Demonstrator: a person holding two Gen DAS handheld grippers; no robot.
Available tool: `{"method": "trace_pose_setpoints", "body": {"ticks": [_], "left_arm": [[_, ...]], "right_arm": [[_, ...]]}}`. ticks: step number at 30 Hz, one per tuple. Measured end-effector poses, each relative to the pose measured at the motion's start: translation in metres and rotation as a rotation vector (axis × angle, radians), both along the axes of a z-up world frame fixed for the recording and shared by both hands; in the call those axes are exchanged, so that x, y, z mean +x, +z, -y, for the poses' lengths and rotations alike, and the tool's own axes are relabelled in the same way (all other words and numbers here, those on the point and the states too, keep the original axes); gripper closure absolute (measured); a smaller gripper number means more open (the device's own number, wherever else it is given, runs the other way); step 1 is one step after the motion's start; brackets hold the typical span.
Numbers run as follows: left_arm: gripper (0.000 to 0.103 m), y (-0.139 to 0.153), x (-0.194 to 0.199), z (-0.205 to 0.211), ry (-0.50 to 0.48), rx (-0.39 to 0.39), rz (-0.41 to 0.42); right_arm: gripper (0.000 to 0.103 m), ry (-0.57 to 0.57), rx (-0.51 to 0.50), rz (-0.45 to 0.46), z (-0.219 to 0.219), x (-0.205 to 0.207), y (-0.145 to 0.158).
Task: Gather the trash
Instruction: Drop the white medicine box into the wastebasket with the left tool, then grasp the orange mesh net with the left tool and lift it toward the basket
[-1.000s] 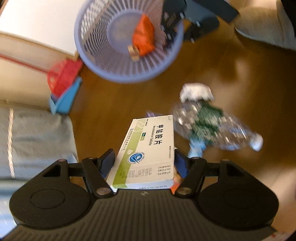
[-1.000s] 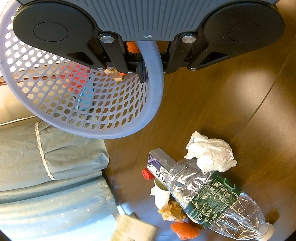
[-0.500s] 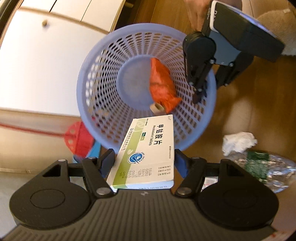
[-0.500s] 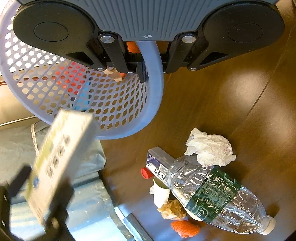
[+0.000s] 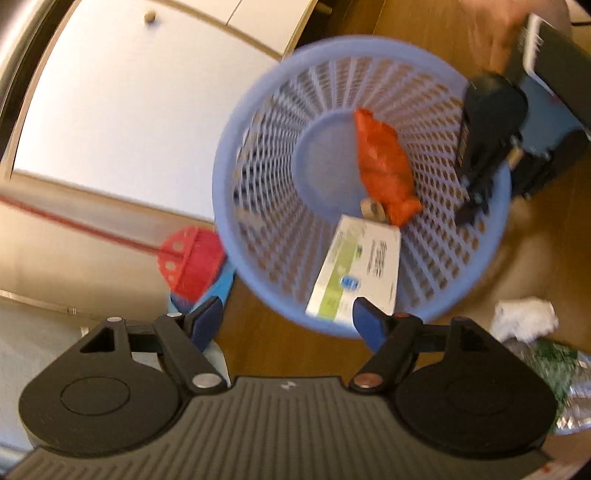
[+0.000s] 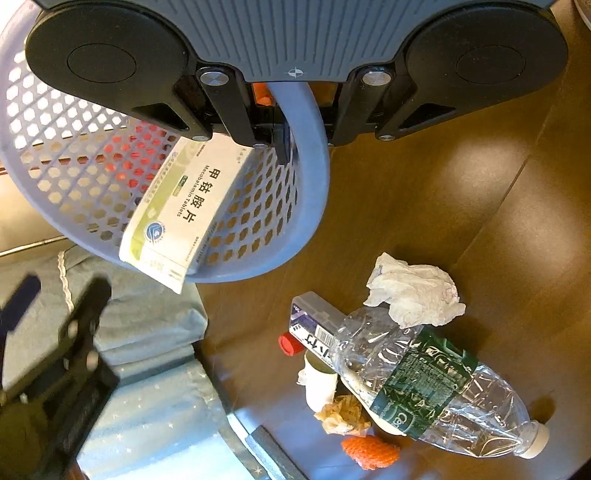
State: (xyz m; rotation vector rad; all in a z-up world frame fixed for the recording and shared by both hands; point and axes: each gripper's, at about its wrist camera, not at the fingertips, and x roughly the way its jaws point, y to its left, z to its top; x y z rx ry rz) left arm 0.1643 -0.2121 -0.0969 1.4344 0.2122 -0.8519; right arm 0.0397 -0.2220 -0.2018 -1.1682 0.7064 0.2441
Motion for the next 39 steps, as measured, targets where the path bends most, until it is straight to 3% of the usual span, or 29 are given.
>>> {"method": "trace_pose_setpoints", "body": {"ticks": [10, 15, 22, 25, 35, 39], "left_arm": [[0.029, -0.014, -0.001, -0.082, 0.266, -0.055, -0.133], [0.029, -0.031, -0.017, -0.135, 0.372, -0.036, -0.21], [0.035, -0.061, -0.023, -0.173, 0.508, -0.031, -0.356], [0.046, -0.074, -0.017, -0.183, 0.612, -0.075, -0.43], [0.053, -0.104, 0.016, -0.226, 0.905, -0.191, -0.528], [0.054, -0.109, 0.035, -0.248, 1.074, -0.322, -0.642]], "right_arm": [[0.103, -0.021, 0.018, 0.007, 0.002, 0.001, 0.005], [0.103, -0.023, 0.016, 0.001, 0.001, 0.004, 0.005], [0.103, -0.024, 0.01, -0.001, 0.001, 0.005, 0.004], [0.103, -0.023, 0.008, -0.003, 0.0, 0.004, 0.004], [0.103, -0.018, -0.003, -0.009, 0.002, 0.004, 0.005], [0.103, -0.023, -0.007, -0.01, 0.003, 0.006, 0.005]]}}
